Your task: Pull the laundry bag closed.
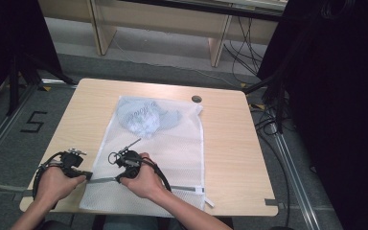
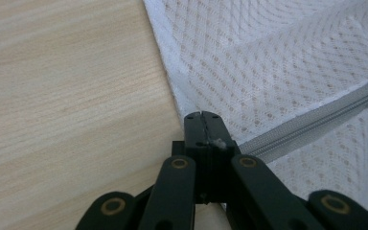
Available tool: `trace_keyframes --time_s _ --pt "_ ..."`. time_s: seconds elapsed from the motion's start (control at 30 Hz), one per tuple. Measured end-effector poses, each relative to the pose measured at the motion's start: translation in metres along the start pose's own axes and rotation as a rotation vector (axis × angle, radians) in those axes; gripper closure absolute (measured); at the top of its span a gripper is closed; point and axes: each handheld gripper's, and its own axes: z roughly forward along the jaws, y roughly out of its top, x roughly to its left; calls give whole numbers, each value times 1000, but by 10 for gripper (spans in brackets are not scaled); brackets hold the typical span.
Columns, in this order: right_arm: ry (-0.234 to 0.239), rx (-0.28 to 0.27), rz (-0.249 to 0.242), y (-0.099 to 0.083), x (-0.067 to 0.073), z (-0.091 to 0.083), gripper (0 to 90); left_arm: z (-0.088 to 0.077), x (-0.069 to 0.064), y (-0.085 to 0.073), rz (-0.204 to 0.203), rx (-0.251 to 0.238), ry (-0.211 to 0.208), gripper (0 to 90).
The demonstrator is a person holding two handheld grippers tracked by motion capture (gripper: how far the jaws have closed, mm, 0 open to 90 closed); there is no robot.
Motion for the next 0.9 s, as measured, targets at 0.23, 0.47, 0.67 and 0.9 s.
trace_keyframes --time_s 0.23,0.47,0.67,0.9 --pt "6 -4 8 -2 -1 -2 870 0 0 0 3 3 0 897" --pt "3 0 14 -4 -2 -3 870 0 0 0 3 1 2 897" --pt "7 0 11 -5 -3 -5 870 -1 0 0 3 8 1 897" --pt "4 7 26 -5 -3 -7 870 -1 0 0 5 11 8 897"
